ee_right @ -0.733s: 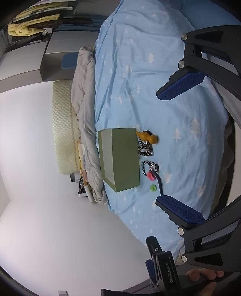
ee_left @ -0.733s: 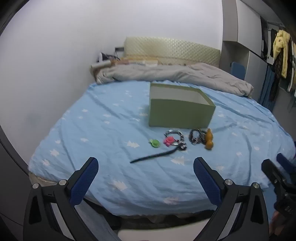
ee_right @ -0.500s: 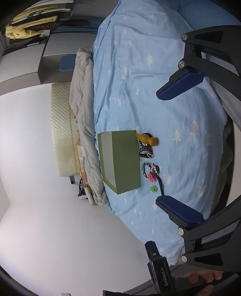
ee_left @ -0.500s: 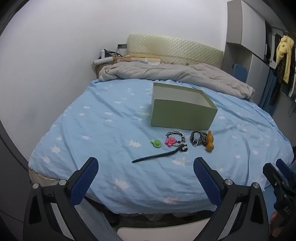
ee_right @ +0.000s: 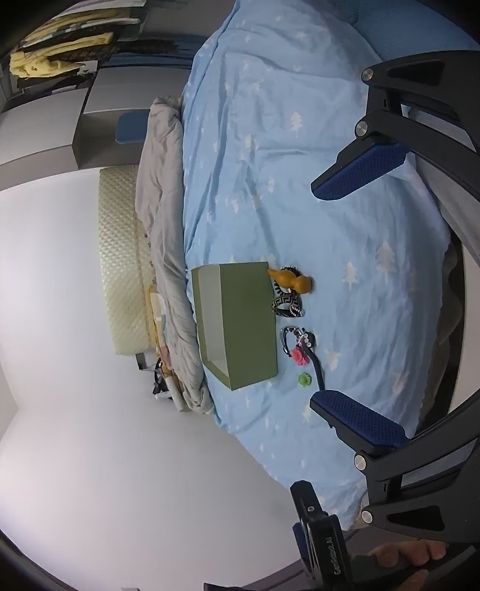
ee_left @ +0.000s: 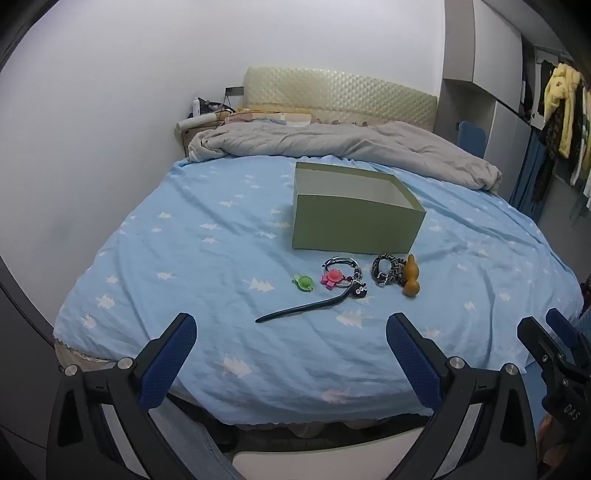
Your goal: Organize jewelry
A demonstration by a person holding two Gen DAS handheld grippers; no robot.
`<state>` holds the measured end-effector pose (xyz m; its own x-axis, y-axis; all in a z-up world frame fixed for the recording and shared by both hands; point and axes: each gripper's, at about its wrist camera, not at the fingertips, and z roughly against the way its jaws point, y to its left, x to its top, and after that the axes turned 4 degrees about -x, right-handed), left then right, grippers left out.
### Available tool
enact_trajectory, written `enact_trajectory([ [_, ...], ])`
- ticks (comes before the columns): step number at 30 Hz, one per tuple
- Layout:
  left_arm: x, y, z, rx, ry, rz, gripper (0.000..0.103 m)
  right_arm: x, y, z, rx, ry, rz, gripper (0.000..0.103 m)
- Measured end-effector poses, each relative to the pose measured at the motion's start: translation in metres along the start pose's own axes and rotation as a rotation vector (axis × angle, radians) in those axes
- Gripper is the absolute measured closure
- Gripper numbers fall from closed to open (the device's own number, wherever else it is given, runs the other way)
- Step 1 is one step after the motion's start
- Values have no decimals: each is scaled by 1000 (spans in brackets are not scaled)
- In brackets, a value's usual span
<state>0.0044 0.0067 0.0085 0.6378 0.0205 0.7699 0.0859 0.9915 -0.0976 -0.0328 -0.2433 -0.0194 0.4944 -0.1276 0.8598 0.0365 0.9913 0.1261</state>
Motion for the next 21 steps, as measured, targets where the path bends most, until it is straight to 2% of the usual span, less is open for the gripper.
enact_trajectory([
  [21, -2, -12, -8, -20, 17, -29, 0, -6, 3, 0, 2, 4, -1, 0],
])
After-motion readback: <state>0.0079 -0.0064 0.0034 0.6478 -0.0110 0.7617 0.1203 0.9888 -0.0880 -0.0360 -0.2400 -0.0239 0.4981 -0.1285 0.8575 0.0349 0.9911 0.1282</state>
